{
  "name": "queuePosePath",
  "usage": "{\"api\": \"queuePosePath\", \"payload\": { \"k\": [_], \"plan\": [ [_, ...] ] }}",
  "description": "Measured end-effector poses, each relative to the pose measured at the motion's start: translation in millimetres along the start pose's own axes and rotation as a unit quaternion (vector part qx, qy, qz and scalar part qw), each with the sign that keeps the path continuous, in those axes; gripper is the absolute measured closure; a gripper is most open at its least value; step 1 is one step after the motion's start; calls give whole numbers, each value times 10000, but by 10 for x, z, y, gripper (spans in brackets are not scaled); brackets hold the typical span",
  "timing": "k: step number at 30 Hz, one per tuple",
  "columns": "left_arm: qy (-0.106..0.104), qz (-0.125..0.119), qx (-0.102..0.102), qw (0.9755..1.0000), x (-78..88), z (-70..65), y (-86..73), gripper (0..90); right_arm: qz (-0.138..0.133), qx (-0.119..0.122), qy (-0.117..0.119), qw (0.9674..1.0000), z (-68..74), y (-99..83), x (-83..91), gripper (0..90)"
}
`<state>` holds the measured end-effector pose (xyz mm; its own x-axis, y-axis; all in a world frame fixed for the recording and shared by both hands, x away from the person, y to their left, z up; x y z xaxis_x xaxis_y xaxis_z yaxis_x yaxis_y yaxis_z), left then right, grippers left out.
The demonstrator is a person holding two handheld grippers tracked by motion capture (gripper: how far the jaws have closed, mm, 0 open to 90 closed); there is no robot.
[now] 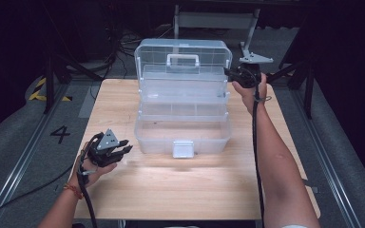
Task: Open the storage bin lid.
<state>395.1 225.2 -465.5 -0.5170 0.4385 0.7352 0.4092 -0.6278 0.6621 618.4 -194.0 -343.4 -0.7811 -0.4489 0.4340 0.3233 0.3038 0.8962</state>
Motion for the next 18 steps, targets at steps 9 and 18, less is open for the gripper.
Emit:
{"api": "queuePosePath", "payload": {
  "k": [9,18],
  "plan": [
    [-59,87,52,9999,-67,-31,-156,697,122,-39,18,9999,-37,32,-72,745],
    [-232,32,82,9997,-116,-102,-200,687,233,-71,82,9997,-81,63,-146,741]
  ]
}}
Point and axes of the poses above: each handheld gripper's, and its own axes: x roughly backward along the jaws, y roughly out of its top, z roughly to its left, the point moved 5 cm from there along -x, roughly forward along the jaws, and after that the axes turned 5 degrees about z, right-handed, at the moved point
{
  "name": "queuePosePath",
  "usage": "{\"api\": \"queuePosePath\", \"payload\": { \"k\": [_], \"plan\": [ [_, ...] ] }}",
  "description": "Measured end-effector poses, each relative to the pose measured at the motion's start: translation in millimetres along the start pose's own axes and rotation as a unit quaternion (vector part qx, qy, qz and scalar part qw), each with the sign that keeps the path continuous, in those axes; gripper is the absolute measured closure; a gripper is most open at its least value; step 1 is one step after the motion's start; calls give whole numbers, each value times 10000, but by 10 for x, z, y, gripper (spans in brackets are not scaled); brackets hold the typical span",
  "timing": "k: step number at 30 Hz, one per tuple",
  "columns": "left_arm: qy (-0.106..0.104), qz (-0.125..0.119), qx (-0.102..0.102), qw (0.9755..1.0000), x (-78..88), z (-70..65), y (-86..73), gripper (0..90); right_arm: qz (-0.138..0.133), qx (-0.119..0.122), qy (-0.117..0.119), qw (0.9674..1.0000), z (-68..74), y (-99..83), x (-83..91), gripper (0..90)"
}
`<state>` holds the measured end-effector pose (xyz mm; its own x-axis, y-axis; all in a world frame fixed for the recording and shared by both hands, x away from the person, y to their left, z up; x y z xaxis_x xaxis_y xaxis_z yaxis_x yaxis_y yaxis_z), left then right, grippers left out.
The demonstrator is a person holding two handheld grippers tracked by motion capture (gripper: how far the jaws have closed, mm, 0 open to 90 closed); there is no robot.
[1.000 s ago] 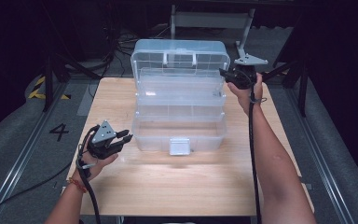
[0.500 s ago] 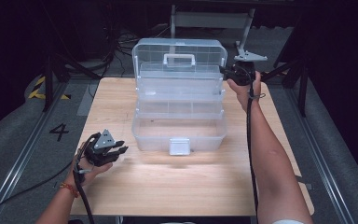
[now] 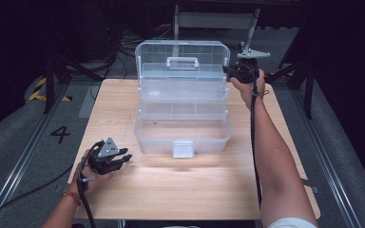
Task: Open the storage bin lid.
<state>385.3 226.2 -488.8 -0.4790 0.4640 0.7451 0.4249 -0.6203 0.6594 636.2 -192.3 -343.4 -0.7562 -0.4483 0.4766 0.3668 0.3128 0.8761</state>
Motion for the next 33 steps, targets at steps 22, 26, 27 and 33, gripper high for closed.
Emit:
{"api": "queuePosePath", "payload": {
  "k": [22,26,27,33],
  "plan": [
    [-264,97,24,9996,-91,-140,-87,676,267,-226,140,9993,-107,47,-202,722],
    [-294,125,10,9995,-116,-159,-99,657,371,-222,117,9990,-110,64,-221,717],
    [-314,171,-52,9993,-137,-175,-109,655,400,-241,123,9988,-121,64,-239,716],
    [-405,205,-68,9989,-175,-214,-122,652,453,-322,145,9983,-144,64,-282,715]
  ]
}}
Point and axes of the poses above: each handheld gripper's, and its own axes: x roughly backward along the jaws, y roughly out of its top, z roughly to its left, the point moved 5 cm from there along -x, roughly forward along the jaws, and after that the axes turned 5 degrees about z, right-handed, at the moved point
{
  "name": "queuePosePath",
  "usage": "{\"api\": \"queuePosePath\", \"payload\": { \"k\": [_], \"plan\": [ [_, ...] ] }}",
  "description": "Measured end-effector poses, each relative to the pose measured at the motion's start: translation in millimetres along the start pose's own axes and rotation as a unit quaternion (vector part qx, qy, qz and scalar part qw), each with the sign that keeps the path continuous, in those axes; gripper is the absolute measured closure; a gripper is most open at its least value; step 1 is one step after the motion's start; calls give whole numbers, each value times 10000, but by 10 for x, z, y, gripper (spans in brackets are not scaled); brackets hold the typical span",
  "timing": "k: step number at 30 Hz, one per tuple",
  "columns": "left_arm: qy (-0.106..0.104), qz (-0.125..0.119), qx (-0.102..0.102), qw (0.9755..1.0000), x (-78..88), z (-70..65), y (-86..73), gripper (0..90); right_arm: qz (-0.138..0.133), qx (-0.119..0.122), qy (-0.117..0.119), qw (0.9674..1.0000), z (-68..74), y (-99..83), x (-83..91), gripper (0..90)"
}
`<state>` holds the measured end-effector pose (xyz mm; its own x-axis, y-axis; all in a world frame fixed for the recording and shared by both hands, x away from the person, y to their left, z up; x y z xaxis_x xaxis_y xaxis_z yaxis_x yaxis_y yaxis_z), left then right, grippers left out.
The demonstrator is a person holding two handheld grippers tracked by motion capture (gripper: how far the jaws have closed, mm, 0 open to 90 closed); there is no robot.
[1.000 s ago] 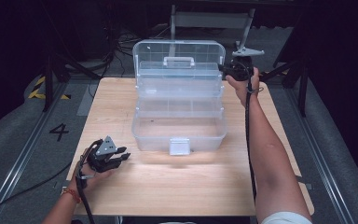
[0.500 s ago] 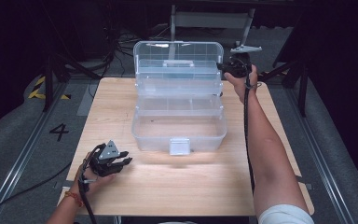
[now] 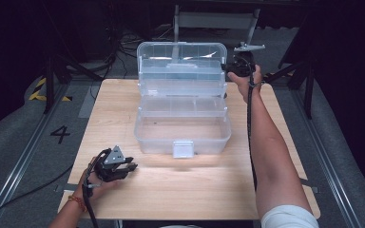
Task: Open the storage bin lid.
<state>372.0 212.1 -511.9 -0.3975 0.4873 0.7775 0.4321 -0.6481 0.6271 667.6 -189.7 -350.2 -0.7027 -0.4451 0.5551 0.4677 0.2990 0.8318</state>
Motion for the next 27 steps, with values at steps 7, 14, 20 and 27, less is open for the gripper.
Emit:
{"api": "queuePosePath", "payload": {
  "k": [7,14,20,27],
  "plan": [
    [53,-10,76,10000,22,22,-32,642,127,-117,2,9999,-33,15,-86,709],
    [70,-85,160,9998,17,48,-43,607,261,-130,-23,9996,-72,20,-165,694],
    [37,-92,204,9997,21,45,-51,601,286,-283,23,9992,-104,9,-240,694],
    [26,-111,221,9997,21,51,-55,601,357,-341,25,9988,-117,10,-286,692]
  ]
}}
Point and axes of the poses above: each handheld gripper's, and its own axes: x roughly backward along the jaws, y roughly out of its top, z roughly to its left, the point moved 5 cm from there along -x, roughly forward along the jaws, and after that the axes turned 5 degrees about z, right-handed, at the moved point
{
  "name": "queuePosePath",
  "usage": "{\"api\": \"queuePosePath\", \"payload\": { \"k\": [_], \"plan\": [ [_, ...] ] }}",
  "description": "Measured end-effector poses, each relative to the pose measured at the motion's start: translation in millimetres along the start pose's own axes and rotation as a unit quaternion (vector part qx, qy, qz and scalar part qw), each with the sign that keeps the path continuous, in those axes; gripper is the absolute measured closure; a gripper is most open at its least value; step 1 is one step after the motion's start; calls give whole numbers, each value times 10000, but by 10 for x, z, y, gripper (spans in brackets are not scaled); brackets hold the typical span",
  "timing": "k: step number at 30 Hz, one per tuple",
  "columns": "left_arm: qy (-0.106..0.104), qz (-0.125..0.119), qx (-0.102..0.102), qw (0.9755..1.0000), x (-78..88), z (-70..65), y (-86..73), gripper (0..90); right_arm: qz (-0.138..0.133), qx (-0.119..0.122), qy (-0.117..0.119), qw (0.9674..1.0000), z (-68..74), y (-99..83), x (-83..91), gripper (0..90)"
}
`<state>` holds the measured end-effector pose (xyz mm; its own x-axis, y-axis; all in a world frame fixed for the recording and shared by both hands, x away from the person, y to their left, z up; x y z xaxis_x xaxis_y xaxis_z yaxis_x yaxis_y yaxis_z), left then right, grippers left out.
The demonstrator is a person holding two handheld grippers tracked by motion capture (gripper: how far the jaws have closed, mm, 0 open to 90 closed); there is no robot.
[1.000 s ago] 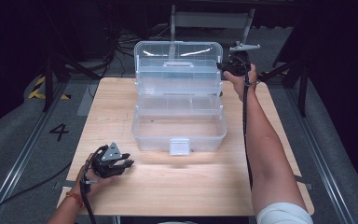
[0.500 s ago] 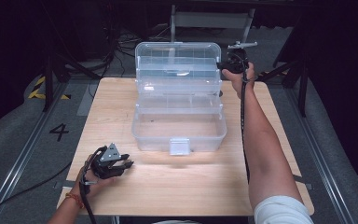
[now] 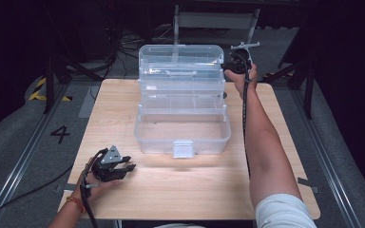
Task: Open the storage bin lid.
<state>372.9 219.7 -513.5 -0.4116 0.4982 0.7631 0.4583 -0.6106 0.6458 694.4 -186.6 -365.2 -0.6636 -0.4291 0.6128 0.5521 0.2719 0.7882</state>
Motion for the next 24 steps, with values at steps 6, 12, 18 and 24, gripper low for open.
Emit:
{"api": "queuePosePath", "payload": {
  "k": [6,12,18,24],
  "plan": [
    [-4,-4,23,10000,3,8,-9,596,-18,-88,56,9999,-21,-8,-49,688],
    [-32,-50,47,10000,-3,19,-12,579,-37,-195,97,9998,-42,-26,-89,682],
    [-9,-72,53,10000,-6,16,-12,579,-47,-267,103,9996,-57,-40,-117,672],
    [7,-70,24,10000,-5,12,-12,582,-30,-302,95,9995,-63,-50,-136,668]
  ]
}}
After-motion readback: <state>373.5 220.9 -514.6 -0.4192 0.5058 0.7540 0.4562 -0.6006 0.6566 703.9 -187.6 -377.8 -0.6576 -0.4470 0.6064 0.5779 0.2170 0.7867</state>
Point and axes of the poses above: each handheld gripper's, and its own axes: x roughly backward along the jaws, y roughly out of its top, z roughly to its left, the point moved 5 cm from there along -x, roughly forward along the jaws, and after that the axes turned 5 degrees about z, right-handed, at the moved point
